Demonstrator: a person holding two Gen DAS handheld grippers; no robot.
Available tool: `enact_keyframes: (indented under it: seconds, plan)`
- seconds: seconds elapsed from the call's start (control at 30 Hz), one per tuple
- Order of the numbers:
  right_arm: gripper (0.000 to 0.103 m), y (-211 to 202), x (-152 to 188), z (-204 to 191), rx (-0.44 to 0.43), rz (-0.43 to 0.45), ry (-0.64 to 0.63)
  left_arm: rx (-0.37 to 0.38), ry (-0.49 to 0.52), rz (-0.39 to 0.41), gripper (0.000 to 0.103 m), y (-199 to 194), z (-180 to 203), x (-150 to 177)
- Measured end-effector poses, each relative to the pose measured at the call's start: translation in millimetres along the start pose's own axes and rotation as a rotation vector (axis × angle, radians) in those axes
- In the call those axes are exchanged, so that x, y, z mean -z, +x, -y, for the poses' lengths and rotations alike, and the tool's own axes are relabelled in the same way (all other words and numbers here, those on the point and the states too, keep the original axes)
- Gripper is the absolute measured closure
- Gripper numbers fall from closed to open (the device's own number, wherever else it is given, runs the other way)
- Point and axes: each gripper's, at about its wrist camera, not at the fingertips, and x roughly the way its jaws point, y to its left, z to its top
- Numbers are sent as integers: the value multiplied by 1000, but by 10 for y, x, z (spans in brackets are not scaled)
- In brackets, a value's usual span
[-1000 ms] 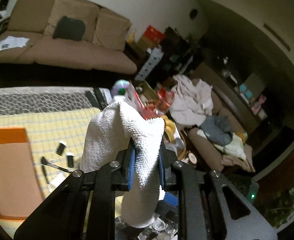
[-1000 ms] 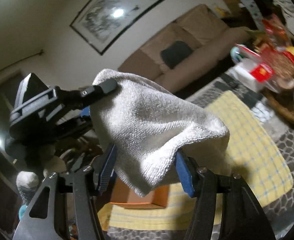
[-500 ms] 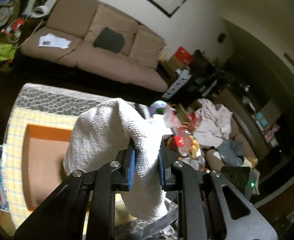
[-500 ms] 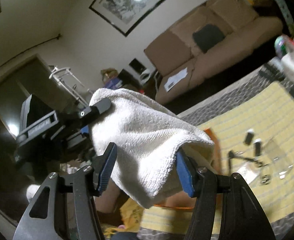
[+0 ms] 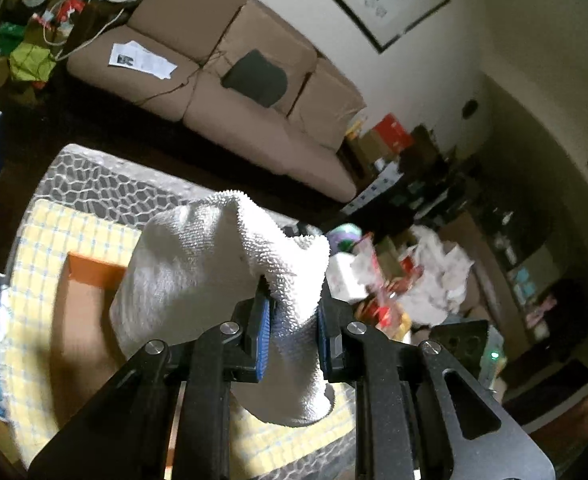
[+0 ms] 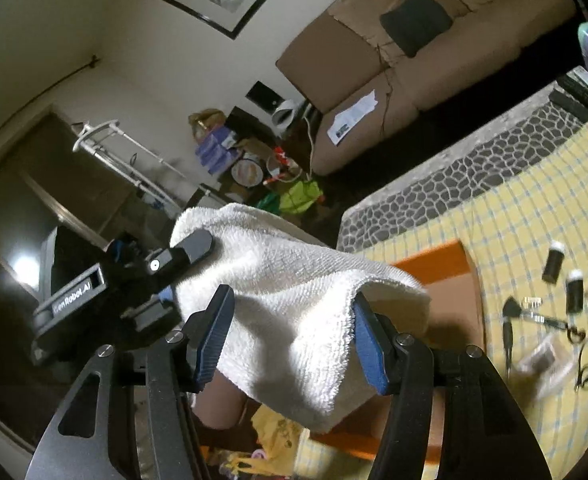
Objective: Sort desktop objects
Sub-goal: 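Lift the white towel with both tools and carry it toward the cardboard box, then lower the towel into the box and open the right tool while left holds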
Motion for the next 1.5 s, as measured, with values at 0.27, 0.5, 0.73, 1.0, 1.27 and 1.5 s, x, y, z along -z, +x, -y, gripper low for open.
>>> enact_keyframes:
  seconds: [0.27, 0.5, 0.73, 1.0, 1.27, 1.5]
  plan:
    - [43, 200, 119, 131, -9, -76, -26, 21, -178, -5, 85, 22, -798, 585]
    - [43, 456, 963, 643, 18, -249, 89, -56, -345, -82, 85, 22, -1579, 1475]
    - [43, 457, 1477, 800, 71, -352, 117, -106, -366, -104, 85, -111, -1848, 1871]
    - [43, 423, 1634, 835, 118, -386, 123, -108, -402, -143, 85, -99, -1868, 1927]
    - [43, 203, 1283, 746, 192, -289, 42, -75, -406, -137, 85, 285, -1680, 1430]
    - [42, 22, 1018, 762, 241, -219, -55, -88, -427, -124, 85, 1006, -1622, 920]
